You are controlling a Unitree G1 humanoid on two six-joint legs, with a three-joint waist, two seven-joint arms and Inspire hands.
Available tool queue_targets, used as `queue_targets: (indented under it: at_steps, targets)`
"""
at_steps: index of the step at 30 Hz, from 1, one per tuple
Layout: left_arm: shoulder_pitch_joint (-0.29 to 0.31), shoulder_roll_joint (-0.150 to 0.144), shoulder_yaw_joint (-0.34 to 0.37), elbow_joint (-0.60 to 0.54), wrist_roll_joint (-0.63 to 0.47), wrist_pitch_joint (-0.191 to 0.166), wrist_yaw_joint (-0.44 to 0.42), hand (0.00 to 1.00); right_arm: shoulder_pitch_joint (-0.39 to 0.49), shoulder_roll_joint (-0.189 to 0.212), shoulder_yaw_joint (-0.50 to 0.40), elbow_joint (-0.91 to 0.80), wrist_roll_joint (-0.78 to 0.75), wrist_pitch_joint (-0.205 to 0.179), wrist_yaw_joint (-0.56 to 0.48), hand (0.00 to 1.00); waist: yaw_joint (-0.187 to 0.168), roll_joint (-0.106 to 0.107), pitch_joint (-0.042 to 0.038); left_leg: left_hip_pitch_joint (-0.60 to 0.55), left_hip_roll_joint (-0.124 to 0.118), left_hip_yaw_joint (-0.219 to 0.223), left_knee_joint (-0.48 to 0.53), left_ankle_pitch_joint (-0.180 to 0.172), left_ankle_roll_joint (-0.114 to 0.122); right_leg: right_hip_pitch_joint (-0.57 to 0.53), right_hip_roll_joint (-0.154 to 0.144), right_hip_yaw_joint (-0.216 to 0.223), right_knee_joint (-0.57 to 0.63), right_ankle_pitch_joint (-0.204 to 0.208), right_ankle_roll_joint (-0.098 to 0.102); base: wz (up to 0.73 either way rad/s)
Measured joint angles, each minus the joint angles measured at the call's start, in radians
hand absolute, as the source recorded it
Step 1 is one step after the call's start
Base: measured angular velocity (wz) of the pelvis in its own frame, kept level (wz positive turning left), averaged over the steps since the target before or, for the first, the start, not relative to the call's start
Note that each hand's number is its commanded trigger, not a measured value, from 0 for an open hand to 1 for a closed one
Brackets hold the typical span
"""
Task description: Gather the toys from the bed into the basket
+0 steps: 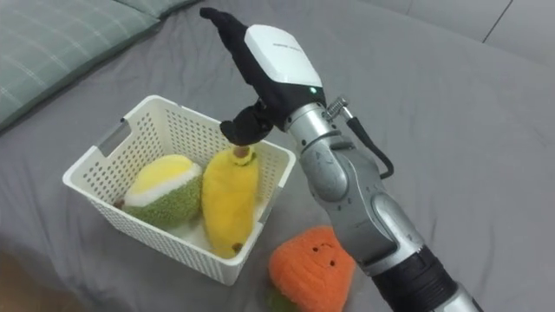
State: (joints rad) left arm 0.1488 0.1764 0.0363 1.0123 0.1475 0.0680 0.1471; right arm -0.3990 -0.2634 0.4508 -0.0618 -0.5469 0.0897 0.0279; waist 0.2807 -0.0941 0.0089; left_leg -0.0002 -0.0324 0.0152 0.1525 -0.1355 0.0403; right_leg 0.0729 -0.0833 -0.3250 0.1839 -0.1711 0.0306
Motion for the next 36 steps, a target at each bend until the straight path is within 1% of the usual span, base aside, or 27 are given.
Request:
queue_targets:
  at_steps: [4, 19, 21, 23, 27, 30, 32, 33, 34, 35, 36]
  targets:
    - [0.000, 0.000, 0.000, 0.003, 0.000, 0.000, -0.002, 0.00, 0.000, 0.002, 0.000, 0.000, 0.000, 0.000, 0.019, 0.00, 0.003, -0.001, -0.0001, 0.007, 0.001, 0.006, -0.002, 0.000, 0.000, 0.000, 0.001, 0.005, 0.000, 0.000, 0.000, -0.03]
    - [0.000, 0.000, 0.000, 0.009, 0.001, 0.000, -0.002, 0.00, 0.000, 0.006, 0.000, 0.000, 0.011, 0.000, 0.019, 0.00, 0.002, 0.000, 0.0014, 0.010, 0.001, 0.007, -0.002, 0.000, 0.000, 0.002, 0.001, 0.001, -0.001, 0.000, 0.000, 0.00]
    - [0.000, 0.000, 0.000, 0.009, 0.001, 0.000, -0.002, 0.00, 0.000, 0.006, 0.000, 0.000, 0.020, 0.000, 0.019, 0.00, 0.002, 0.002, 0.0036, 0.011, 0.001, 0.008, -0.002, 0.000, 0.000, 0.002, 0.001, 0.001, -0.001, 0.000, 0.001, 0.00]
    - [0.000, 0.000, 0.001, 0.010, 0.001, 0.000, -0.002, 0.00, 0.000, 0.006, -0.001, 0.006, 0.038, -0.001, 0.019, 0.00, 0.002, 0.003, 0.0076, 0.011, 0.001, 0.008, -0.002, 0.000, 0.000, 0.007, 0.001, 0.005, -0.001, 0.000, 0.001, 0.00]
    - [0.001, 0.000, 0.002, 0.010, 0.001, 0.001, -0.004, 0.00, 0.000, 0.006, -0.004, 0.007, 0.057, -0.001, 0.019, 0.00, 0.000, 0.007, 0.0111, 0.011, 0.002, 0.008, -0.002, -0.003, 0.000, 0.008, 0.001, 0.007, -0.001, 0.000, 0.001, 0.00]
    - [0.001, -0.002, 0.017, 0.009, 0.021, 0.012, -0.003, 0.00, 0.000, 0.004, -0.029, 0.010, 0.092, -0.001, 0.019, 0.00, 0.000, 0.007, 0.0113, 0.010, 0.002, 0.008, -0.002, -0.004, 0.000, 0.008, 0.002, 0.011, -0.002, 0.000, 0.001, 0.00]
    - [0.004, -0.007, 0.042, 0.009, 0.044, 0.023, 0.001, 0.00, 0.002, 0.004, -0.081, 0.019, 0.158, -0.002, 0.010, 0.00, -0.004, 0.009, 0.0108, 0.012, 0.002, 0.008, -0.001, -0.004, 0.001, 0.011, 0.002, 0.010, -0.003, 0.001, 0.001, 0.00]
    - [0.004, -0.009, 0.046, 0.009, 0.044, 0.027, 0.001, 0.00, 0.009, 0.004, -0.098, 0.021, 0.176, -0.002, 0.000, 0.00, -0.004, 0.010, 0.0103, 0.013, 0.002, 0.008, -0.001, -0.004, 0.001, 0.013, 0.002, 0.010, -0.005, 0.001, 0.002, 0.03]
    - [0.004, -0.014, 0.063, 0.009, 0.044, 0.033, 0.002, 0.00, 0.032, 0.004, -0.133, 0.026, 0.206, -0.002, -0.021, 0.00, -0.003, 0.011, 0.0080, 0.013, 0.001, 0.009, 0.000, -0.004, 0.001, 0.017, 0.002, 0.010, -0.013, 0.002, 0.003, 0.00]
    - [0.009, -0.017, 0.072, 0.009, 0.044, 0.037, 0.005, 0.00, 0.051, 0.004, -0.160, 0.034, 0.231, -0.002, -0.041, 0.00, -0.003, 0.012, 0.0075, 0.014, 0.001, 0.012, 0.000, -0.004, 0.001, 0.016, 0.003, 0.014, -0.014, 0.003, 0.003, 0.00]
    - [0.014, -0.017, 0.075, 0.009, 0.044, 0.037, 0.008, 0.00, 0.060, 0.003, -0.170, 0.042, 0.239, -0.002, -0.050, 0.00, -0.005, 0.014, 0.0074, 0.014, 0.001, 0.013, 0.000, -0.004, 0.001, 0.016, 0.003, 0.014, -0.015, 0.003, 0.003, -0.05]
